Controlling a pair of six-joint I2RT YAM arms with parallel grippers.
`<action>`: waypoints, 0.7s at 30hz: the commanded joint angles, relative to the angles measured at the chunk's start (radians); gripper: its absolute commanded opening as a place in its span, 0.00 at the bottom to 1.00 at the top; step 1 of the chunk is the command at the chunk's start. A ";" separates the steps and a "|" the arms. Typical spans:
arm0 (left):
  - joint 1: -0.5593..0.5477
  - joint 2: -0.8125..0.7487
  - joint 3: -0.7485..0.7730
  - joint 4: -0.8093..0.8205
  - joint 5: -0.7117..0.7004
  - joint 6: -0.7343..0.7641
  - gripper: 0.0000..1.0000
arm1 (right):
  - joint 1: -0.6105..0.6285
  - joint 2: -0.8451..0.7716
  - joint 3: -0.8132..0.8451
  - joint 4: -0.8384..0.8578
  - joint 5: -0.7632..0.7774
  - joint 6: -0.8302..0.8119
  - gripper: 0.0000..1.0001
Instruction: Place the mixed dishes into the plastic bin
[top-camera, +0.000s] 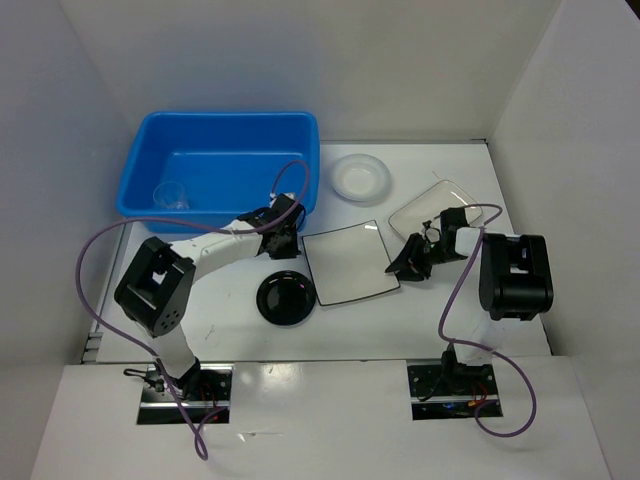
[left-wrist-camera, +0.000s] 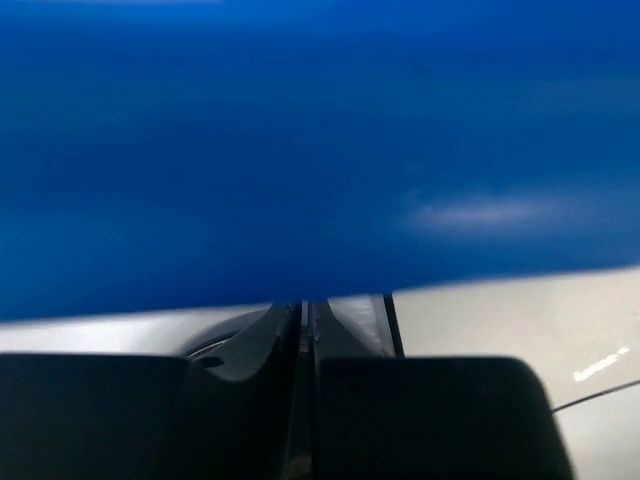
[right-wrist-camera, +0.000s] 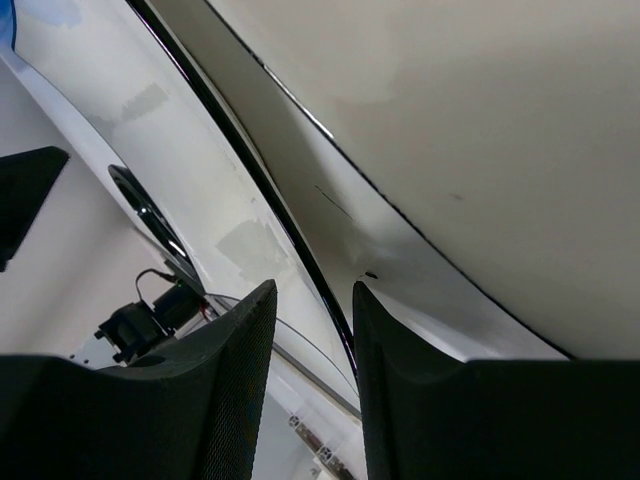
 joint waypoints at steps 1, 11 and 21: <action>-0.032 0.034 0.001 0.028 -0.033 -0.015 0.10 | -0.002 0.035 -0.016 -0.002 -0.054 0.025 0.42; -0.054 0.114 -0.008 0.089 -0.055 -0.044 0.00 | -0.002 0.035 -0.016 -0.002 -0.054 0.025 0.42; -0.097 0.183 0.002 0.108 -0.046 -0.053 0.00 | -0.002 0.026 -0.016 -0.020 -0.065 0.016 0.45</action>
